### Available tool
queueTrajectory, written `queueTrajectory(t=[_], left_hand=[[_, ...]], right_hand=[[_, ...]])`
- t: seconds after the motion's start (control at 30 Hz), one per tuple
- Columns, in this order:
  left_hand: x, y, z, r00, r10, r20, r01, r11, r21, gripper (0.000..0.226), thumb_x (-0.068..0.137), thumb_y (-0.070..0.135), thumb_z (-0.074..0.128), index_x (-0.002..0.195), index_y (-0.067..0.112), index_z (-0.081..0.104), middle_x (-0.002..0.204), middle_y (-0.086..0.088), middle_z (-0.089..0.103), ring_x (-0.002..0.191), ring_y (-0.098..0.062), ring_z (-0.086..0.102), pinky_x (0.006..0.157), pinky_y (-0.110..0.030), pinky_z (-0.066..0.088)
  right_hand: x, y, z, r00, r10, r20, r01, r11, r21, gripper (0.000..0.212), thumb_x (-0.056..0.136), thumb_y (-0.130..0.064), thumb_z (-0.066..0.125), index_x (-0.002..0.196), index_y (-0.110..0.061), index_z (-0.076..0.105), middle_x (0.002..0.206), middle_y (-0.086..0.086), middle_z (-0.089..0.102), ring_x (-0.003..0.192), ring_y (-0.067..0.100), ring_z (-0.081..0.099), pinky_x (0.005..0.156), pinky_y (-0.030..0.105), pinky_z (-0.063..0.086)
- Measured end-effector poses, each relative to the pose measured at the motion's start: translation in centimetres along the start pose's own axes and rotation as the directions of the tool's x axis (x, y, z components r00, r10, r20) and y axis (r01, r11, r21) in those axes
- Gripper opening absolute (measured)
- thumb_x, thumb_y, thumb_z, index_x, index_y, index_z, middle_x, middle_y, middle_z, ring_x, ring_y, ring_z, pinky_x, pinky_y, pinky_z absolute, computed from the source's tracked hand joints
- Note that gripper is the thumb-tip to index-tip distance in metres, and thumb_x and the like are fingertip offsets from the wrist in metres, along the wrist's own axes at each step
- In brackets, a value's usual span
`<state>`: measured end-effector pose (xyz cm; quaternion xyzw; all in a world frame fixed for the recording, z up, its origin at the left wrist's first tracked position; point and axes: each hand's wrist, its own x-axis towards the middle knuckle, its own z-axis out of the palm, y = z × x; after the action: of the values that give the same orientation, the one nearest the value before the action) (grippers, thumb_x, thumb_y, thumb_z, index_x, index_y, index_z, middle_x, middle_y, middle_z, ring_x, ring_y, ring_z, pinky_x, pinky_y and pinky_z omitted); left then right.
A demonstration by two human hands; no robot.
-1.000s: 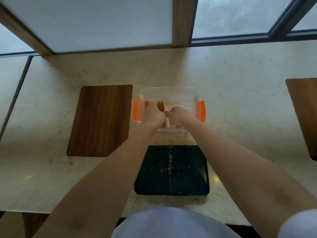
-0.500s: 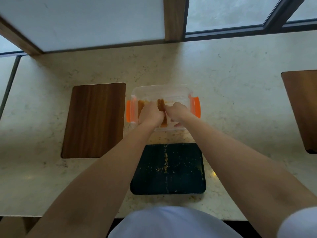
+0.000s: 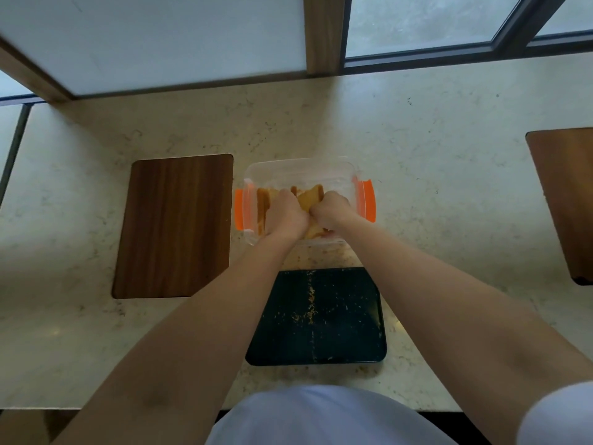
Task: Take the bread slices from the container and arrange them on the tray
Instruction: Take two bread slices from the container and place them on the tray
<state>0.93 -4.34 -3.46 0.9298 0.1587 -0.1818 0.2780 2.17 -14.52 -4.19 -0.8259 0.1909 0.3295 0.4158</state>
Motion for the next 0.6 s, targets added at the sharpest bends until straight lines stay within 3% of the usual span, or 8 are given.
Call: queueTrajectory(t=[0.07,0.2,0.33,0.4,0.43,0.5,0.53,0.6], left_hand=[[0.0,-0.1,-0.3,1.0,-0.018,-0.014,0.018,1.0,0.02,0.018,0.095,0.009,0.051,0.11,0.007,0.06,0.094,-0.007,0.065,0.077,-0.024,0.06,0.06,-0.032,0.044],[-0.2,0.1,-1.6,0.998,0.045,-0.05,-0.045,0.999,0.003,0.022,0.097,0.022,0.051,0.11,0.008,0.061,0.093,-0.006,0.067,0.078,-0.022,0.063,0.055,-0.03,0.045],[-1.6,0.6,-4.7,0.977,0.158,-0.142,-0.164,0.986,-0.026,0.018,0.091,0.01,0.056,0.108,0.009,0.062,0.09,-0.004,0.066,0.079,-0.02,0.063,0.063,-0.028,0.047],[-3.0,0.6,-6.9,0.959,0.203,-0.198,-0.225,0.969,-0.099,0.032,0.089,0.005,0.058,0.121,0.009,0.061,0.097,-0.004,0.065,0.089,-0.019,0.065,0.073,-0.031,0.052],[-3.9,0.4,-8.0,0.951,0.218,-0.22,-0.252,0.957,-0.142,0.042,0.09,0.005,0.059,0.131,0.008,0.056,0.103,-0.002,0.065,0.089,-0.009,0.065,0.073,-0.025,0.053],[-6.1,-0.7,-10.0,0.937,0.237,-0.255,-0.299,0.925,-0.236,0.051,0.092,0.009,0.061,0.141,0.009,0.047,0.101,0.011,0.06,0.073,0.014,0.059,0.058,-0.007,0.047],[-7.4,-1.5,-10.7,0.931,0.236,-0.279,-0.312,0.91,-0.272,0.049,0.093,0.011,0.062,0.14,0.012,0.048,0.098,0.013,0.058,0.07,0.018,0.057,0.052,-0.005,0.044],[-10.0,-3.8,-11.4,0.927,0.203,-0.315,-0.307,0.893,-0.329,0.038,0.091,0.018,0.063,0.129,0.02,0.055,0.1,0.01,0.062,0.074,0.011,0.06,0.05,-0.01,0.045]], right_hand=[[-0.2,0.0,-0.1,1.0,0.002,-0.009,-0.002,0.999,-0.033,0.017,0.097,-0.005,0.045,0.105,-0.004,0.059,0.106,0.018,0.068,0.094,0.033,0.07,0.081,0.049,0.063],[-0.9,-1.1,-0.9,0.998,-0.049,-0.049,0.048,0.998,-0.032,0.017,0.099,-0.012,0.046,0.107,-0.005,0.06,0.1,0.016,0.068,0.085,0.031,0.072,0.073,0.047,0.065],[-3.4,-2.6,-2.8,0.975,-0.186,-0.122,0.183,0.983,-0.033,0.012,0.094,-0.015,0.049,0.099,-0.01,0.059,0.094,0.012,0.068,0.078,0.026,0.072,0.069,0.045,0.065],[-5.6,-3.0,-3.9,0.949,-0.265,-0.172,0.266,0.964,-0.021,0.011,0.089,-0.013,0.053,0.098,-0.012,0.059,0.095,0.012,0.067,0.082,0.027,0.071,0.072,0.048,0.064],[-6.8,-3.1,-4.4,0.932,-0.307,-0.191,0.313,0.95,-0.003,0.012,0.089,-0.014,0.054,0.099,-0.013,0.06,0.096,0.011,0.068,0.085,0.028,0.07,0.074,0.051,0.063],[-9.8,-2.7,-4.9,0.901,-0.38,-0.209,0.398,0.916,0.051,0.009,0.09,-0.019,0.056,0.098,-0.019,0.061,0.101,0.011,0.07,0.091,0.029,0.07,0.081,0.054,0.061],[-11.3,-2.3,-4.8,0.891,-0.404,-0.207,0.431,0.897,0.103,0.006,0.091,-0.021,0.057,0.094,-0.026,0.06,0.104,0.01,0.071,0.095,0.029,0.07,0.084,0.054,0.061],[-14.2,-0.9,-4.3,0.888,-0.429,-0.167,0.459,0.856,0.24,0.011,0.093,-0.025,0.059,0.094,-0.035,0.058,0.108,0.006,0.071,0.098,0.024,0.07,0.086,0.049,0.061]])
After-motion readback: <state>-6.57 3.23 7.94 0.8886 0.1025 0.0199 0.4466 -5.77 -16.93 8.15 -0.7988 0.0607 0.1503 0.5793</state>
